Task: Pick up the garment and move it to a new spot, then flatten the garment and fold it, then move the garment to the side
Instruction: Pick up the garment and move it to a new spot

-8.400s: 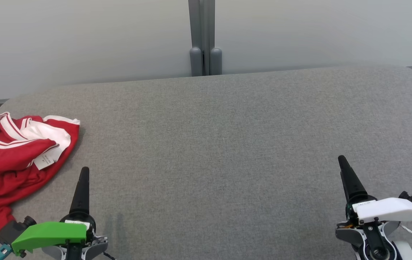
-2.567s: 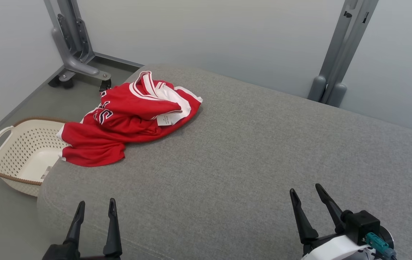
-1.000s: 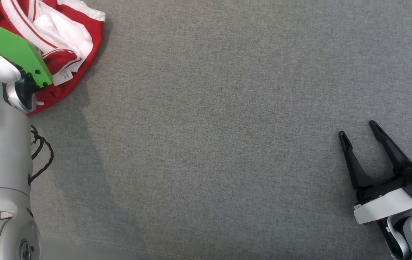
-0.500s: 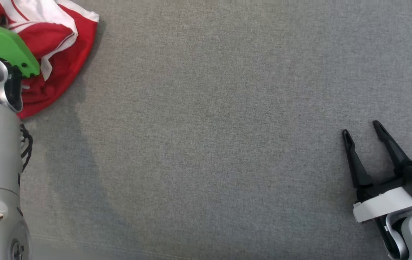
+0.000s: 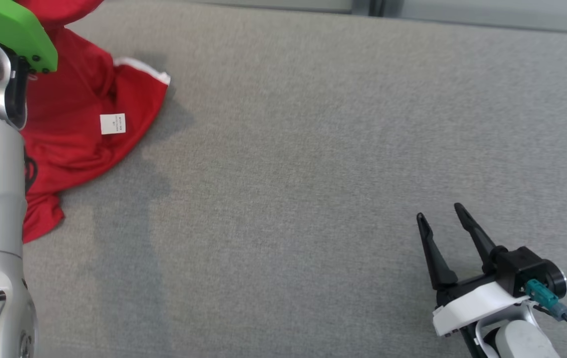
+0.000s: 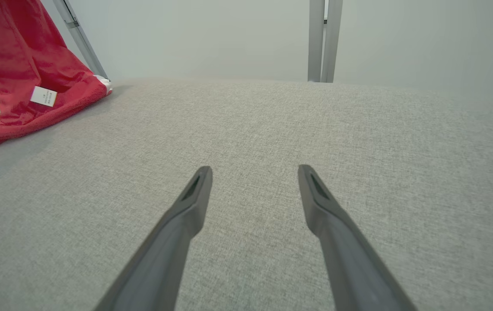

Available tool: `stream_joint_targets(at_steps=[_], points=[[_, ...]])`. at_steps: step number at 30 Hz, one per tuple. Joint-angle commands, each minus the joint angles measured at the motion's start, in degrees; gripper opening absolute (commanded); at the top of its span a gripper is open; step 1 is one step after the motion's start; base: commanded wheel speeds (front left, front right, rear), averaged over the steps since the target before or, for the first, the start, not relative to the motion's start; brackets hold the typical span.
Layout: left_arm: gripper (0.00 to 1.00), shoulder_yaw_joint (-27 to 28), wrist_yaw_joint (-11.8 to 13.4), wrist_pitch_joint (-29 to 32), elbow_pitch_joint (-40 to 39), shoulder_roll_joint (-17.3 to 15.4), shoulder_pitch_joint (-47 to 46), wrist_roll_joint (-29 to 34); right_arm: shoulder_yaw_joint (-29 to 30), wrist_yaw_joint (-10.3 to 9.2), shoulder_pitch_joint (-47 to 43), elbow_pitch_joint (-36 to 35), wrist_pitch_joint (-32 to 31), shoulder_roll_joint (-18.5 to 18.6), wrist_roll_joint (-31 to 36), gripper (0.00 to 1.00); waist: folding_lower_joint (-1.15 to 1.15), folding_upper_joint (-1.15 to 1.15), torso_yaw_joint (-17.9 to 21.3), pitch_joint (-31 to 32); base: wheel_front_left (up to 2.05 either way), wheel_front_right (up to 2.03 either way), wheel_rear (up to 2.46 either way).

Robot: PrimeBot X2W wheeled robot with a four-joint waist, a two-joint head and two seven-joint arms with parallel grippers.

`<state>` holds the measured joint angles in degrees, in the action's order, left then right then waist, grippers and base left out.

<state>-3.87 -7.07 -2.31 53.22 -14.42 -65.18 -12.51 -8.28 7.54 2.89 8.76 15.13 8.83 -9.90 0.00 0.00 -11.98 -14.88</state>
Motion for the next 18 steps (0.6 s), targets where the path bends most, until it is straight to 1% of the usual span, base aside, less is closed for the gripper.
stream_joint_targets(at_steps=[1,5,9,13,18], points=[[0.00,-1.22,-0.35,0.64,-1.27,-0.09,1.38,-0.30,-0.08,-0.10,-0.56,0.45,0.03,-0.58,0.32,1.00,0.00,0.00,5.38,6.99,0.00,0.00,0.00],[0.00,-6.19,-0.46,3.25,-7.12,1.02,4.11,-4.12,0.45,-0.10,-1.70,1.62,0.03,-2.27,0.49,1.00,0.00,0.00,10.50,10.95,0.00,0.00,0.00],[0.00,-11.04,-0.42,6.25,-14.67,0.30,7.78,-10.53,1.77,-0.10,-3.22,2.03,0.03,-3.43,1.12,1.00,0.00,0.00,15.41,13.78,0.00,0.00,0.00],[0.00,-14.60,-0.44,9.49,-21.18,0.33,11.35,-14.80,2.34,-0.09,-3.76,2.04,0.03,-3.93,1.46,1.00,0.00,0.00,20.02,14.32,0.00,0.00,0.00],[0.00,-16.65,-0.44,11.69,-26.73,1.06,14.70,-17.11,2.22,-0.09,-3.05,2.01,0.03,-4.40,1.49,1.00,0.00,0.00,25.15,14.02,0.00,0.00,0.00]])
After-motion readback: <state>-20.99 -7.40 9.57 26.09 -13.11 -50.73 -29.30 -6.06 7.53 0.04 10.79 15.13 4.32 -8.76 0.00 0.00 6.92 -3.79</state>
